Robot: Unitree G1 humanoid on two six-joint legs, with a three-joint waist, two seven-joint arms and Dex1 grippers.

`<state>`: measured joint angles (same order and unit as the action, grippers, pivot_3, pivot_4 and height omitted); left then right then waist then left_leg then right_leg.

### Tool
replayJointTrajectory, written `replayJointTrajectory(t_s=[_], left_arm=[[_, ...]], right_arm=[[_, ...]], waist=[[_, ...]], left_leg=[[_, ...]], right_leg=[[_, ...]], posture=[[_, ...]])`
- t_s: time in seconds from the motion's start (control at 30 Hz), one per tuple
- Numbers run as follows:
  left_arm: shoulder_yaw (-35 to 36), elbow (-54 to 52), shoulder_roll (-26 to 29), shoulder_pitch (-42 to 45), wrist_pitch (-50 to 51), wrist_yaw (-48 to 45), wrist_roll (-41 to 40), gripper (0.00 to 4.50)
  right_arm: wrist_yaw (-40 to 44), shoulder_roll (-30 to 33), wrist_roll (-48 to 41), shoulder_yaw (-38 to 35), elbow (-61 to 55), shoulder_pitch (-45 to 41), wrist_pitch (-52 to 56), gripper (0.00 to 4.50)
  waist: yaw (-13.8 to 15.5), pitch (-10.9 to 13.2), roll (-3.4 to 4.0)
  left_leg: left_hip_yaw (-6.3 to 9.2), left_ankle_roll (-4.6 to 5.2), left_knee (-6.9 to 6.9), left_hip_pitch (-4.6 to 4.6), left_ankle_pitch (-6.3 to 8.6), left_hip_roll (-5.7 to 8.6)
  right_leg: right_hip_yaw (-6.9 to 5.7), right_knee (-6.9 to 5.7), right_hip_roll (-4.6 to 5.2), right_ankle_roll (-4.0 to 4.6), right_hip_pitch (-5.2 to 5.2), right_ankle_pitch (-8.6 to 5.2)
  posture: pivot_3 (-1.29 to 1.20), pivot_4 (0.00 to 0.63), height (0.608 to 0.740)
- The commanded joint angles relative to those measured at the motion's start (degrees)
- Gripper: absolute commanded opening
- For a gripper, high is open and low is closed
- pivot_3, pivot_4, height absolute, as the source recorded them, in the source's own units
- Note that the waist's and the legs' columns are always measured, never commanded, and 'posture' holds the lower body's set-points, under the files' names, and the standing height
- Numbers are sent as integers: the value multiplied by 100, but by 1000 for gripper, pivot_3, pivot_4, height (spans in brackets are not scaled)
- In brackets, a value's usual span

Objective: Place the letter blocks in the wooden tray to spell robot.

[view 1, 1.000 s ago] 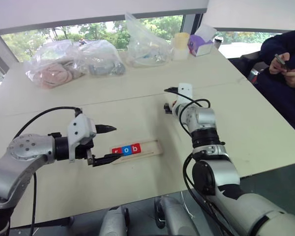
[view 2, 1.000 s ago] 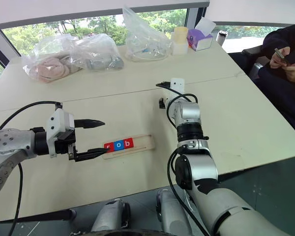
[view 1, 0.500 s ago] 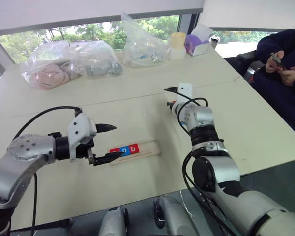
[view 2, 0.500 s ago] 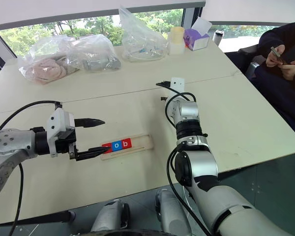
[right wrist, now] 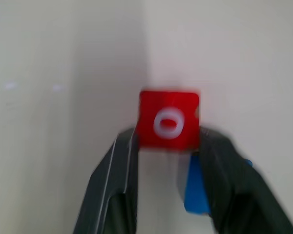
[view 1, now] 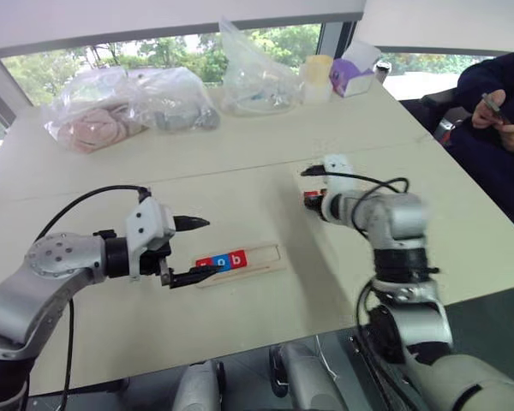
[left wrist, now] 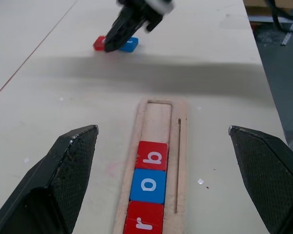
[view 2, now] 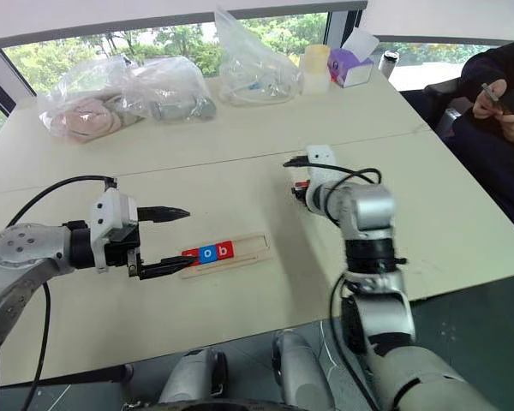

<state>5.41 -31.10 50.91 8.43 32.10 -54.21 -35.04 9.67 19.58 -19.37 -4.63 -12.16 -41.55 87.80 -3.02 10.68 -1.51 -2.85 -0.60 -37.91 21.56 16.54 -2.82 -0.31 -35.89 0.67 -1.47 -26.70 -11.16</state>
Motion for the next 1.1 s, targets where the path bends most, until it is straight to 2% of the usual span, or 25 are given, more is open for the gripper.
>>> replayJointTrajectory(t_s=[0.03, 0.17, 0.33, 0.53, 0.9, 1.03, 1.1], left_arm=[[30, 9, 1, 44, -122, -123, 16, 4500], [-52, 113, -32, 129, -171, -219, 55, 4500], [-111, 181, -75, 220, -180, -300, 76, 4500], [-101, 267, -18, 256, -237, -392, 136, 4500], [-24, 159, -3, 179, -178, -311, 161, 4500], [-2, 135, -10, 161, -156, -265, 143, 4500], [8, 123, -12, 156, -150, -254, 134, 4500]], right_arm=[[341, 527, -751, -71, -1287, 428, 470, 1119], [177, 918, -1624, -204, -2112, 1182, 470, 1119], [-529, 908, -2155, -299, -2459, 1753, 470, 1119], [-1482, 602, -2152, -431, -2188, 1954, 470, 1119], [-2100, 458, -2787, -178, -2115, 2074, 470, 1119], [-2081, 707, -3187, -95, -2104, 2010, 470, 2973], [-1638, 1229, -3428, 56, -2182, 1830, 470, 4050]], waist=[[14, -1, -3], [20, 1, -5], [32, 3, -7], [37, 3, -8], [48, 2, -9], [49, 1, -10], [50, 1, -9]], left_leg=[[0, 2, 0, -5, 2, 0], [1, 3, 1, -8, 3, -1], [0, 2, 1, -5, 3, 0], [-1, 2, 1, 17, 3, 1], [0, 4, 0, 64, 3, 6], [1, 4, -2, 63, 3, 5], [1, 4, -3, 62, 3, 6]], right_leg=[[0, 0, -2, 1, 2, -1], [0, 2, -6, 4, 2, -4], [2, 10, -6, 4, 2, -4], [3, 51, -4, 4, 5, -2], [3, 60, -7, -13, -19, 8], [3, 58, -8, -6, -17, 4], [3, 58, -8, -2, -16, 2]], posture=[[0, 150, 740], [0, 150, 740], [0, 150, 740], [0, 150, 740], [0, 150, 740], [0, 150, 740], [0, 150, 740]])
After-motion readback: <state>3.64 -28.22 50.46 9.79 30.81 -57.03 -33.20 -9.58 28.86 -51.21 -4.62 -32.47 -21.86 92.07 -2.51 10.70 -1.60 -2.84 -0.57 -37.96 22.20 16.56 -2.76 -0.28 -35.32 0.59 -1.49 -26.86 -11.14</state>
